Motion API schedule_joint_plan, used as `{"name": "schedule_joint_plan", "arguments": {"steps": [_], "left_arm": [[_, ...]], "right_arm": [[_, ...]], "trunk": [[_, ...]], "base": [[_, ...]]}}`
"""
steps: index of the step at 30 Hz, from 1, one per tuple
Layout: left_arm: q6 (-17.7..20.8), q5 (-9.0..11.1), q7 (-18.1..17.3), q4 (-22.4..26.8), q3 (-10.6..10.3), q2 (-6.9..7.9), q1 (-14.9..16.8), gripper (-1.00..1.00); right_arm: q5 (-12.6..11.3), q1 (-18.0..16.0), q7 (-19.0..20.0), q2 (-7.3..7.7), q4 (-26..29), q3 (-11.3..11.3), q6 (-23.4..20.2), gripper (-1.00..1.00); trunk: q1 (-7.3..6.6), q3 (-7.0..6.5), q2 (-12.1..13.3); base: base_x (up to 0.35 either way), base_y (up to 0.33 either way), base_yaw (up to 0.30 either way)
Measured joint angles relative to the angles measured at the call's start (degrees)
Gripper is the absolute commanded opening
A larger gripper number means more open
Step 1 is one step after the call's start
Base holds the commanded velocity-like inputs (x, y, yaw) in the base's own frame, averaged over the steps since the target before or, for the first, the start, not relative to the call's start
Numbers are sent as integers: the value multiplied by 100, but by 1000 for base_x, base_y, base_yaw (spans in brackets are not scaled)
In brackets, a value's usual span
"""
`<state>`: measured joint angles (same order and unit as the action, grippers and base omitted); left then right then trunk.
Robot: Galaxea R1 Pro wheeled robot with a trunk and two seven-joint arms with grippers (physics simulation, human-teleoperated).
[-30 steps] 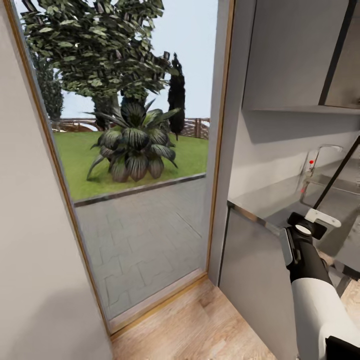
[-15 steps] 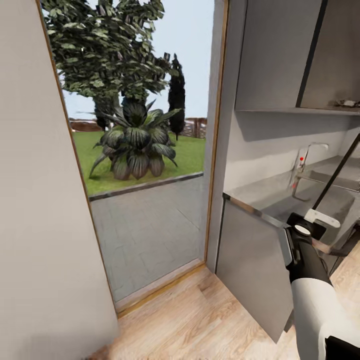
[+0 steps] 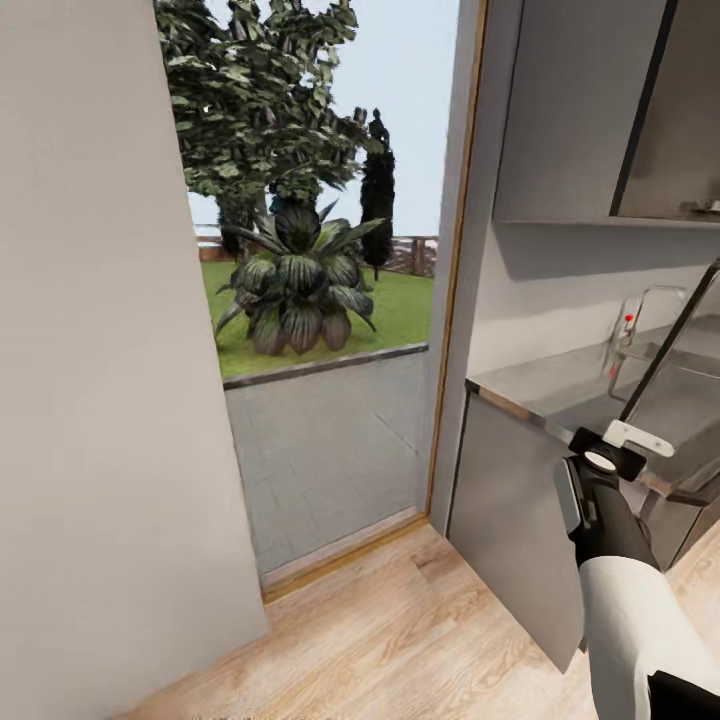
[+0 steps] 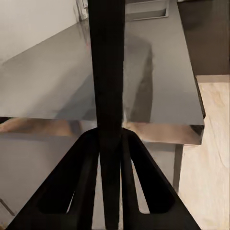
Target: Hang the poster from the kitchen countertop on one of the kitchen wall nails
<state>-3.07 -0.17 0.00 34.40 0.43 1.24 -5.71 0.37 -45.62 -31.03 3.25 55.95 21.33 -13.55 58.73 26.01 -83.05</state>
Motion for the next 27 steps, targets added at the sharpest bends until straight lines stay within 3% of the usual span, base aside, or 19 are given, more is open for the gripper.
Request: {"name": "schedule_joint_plan", "arguments": {"steps": [11, 18, 27], "left_arm": [[0, -4, 0, 0, -3, 0, 0, 100], [0, -7, 0, 0, -3, 0, 0, 100], [0, -7, 0, 0, -3, 0, 0, 100]], "right_arm": [[0, 1, 5, -44, -22, -5, 2, -100], [5, 3, 19, -53, -145, -14, 4, -100], [7, 2, 16, -52, -170, -335, 11, -100]], "trunk": [[3, 0, 0], [1, 0, 0], [3, 0, 0]], "base": [[-262, 0, 120], [-123, 0, 268], [-299, 0, 238]]}}
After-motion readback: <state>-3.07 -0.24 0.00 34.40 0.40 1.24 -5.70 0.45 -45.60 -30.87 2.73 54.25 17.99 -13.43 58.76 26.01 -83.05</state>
